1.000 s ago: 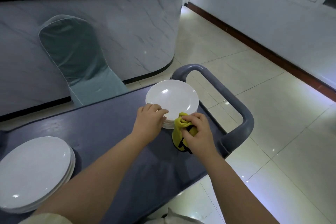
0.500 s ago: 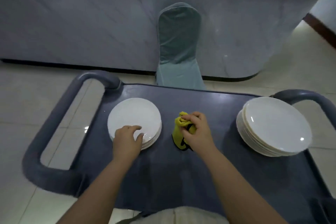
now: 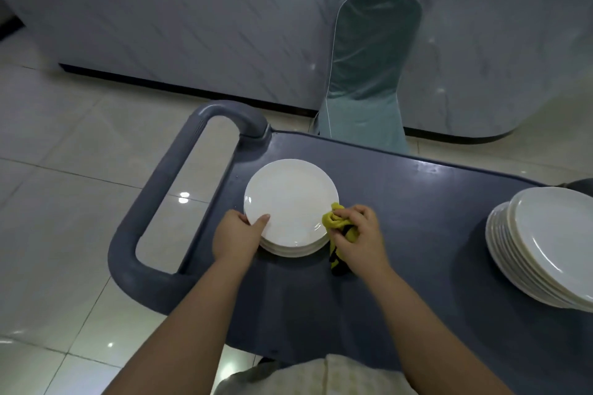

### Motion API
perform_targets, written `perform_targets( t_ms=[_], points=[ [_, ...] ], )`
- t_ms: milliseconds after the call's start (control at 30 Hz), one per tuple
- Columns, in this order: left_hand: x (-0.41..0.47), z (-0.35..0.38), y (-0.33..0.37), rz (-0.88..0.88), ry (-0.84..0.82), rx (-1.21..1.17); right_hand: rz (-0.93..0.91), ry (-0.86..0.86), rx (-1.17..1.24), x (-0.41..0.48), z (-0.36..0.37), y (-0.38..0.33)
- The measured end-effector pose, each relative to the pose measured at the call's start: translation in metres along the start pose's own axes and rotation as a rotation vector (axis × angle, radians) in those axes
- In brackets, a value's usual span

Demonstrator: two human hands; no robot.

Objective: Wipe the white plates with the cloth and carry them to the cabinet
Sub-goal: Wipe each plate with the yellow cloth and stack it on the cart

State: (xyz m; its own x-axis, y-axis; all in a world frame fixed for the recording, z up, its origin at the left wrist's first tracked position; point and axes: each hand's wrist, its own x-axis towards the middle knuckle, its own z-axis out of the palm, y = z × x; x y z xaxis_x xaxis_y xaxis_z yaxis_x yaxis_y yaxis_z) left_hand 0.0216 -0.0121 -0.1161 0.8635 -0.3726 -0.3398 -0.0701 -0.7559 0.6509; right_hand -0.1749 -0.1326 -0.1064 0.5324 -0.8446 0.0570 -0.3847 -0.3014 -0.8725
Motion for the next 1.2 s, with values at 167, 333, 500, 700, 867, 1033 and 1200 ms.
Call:
perform_targets(
  t_ms=[167,333,500,700,867,1033,1200],
  points=[
    [0.005,0.007,0.003,-0.04,0.008,-0.064,-0.003,-0.011,-0.01,-0.002,-0.005,0.001],
    [0.004,0.005,-0.002,-0.203,-0.011,-0.316,-0.021,-0.062,-0.029,-0.001,-0.011,0.001],
    [-0.01,0.0,-0.022,-0.36,-0.073,-0.641,-0.04,-0.067,-0.022,0.002,-0.022,0.004],
    [-0.035,-0.017,-0.034,-0.386,-0.124,-0.879,-0.065,-0.078,0.007,-0.001,-0.032,0.004],
    [-0.051,-0.045,-0.017,-0.335,-0.24,-1.005,-0.073,-0.109,0.012,-0.007,-0.04,0.006],
    [-0.06,-0.074,0.019,-0.203,-0.185,-0.849,-0.111,-0.116,0.003,-0.01,-0.047,0.004],
    [-0.06,-0.089,0.05,-0.083,-0.115,-0.715,-0.14,-0.107,0.004,-0.013,-0.055,-0.003]
  ],
)
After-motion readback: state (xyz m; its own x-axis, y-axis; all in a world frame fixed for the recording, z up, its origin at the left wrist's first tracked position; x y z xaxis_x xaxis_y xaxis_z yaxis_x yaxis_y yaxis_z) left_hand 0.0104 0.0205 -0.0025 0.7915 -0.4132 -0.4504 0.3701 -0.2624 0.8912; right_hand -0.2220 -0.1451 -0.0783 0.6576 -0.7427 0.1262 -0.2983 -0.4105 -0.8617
